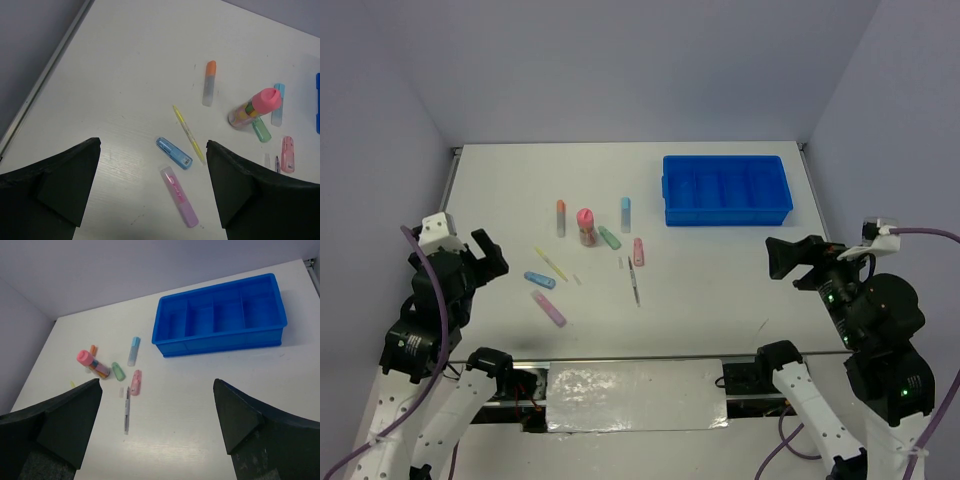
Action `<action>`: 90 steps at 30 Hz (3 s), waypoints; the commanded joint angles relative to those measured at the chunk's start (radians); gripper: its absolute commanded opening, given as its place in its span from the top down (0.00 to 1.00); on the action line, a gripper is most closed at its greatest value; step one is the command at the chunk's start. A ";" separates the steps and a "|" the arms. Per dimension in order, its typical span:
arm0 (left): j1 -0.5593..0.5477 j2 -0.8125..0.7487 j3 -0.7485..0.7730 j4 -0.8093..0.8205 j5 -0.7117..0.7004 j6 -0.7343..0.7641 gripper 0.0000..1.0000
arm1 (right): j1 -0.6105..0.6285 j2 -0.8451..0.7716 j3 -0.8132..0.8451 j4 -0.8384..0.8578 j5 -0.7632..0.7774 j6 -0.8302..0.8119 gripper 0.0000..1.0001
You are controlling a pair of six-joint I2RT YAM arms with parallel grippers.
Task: Sort the stationery into containers
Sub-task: Pick up the pen from the center of the board.
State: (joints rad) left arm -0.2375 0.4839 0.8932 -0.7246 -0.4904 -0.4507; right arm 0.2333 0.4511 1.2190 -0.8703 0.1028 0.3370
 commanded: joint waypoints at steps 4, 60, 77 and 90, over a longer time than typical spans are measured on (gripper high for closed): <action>0.001 -0.016 -0.005 0.057 -0.020 -0.013 0.01 | 0.009 -0.069 -0.061 0.158 -0.102 0.048 0.00; 0.027 0.056 -0.019 0.067 0.041 -0.002 0.01 | 0.696 1.493 0.025 0.369 0.173 0.296 0.82; -0.032 0.255 0.053 0.132 0.340 -0.140 0.01 | 0.696 0.923 -0.136 0.315 0.276 0.346 1.00; -0.589 0.861 0.232 0.206 -0.060 -0.439 0.06 | 0.627 0.479 -0.183 0.100 0.393 0.284 1.00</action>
State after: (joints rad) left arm -0.8177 1.2621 1.0420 -0.5697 -0.4702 -0.8177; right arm 0.8745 0.9722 1.0637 -0.7063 0.4564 0.6449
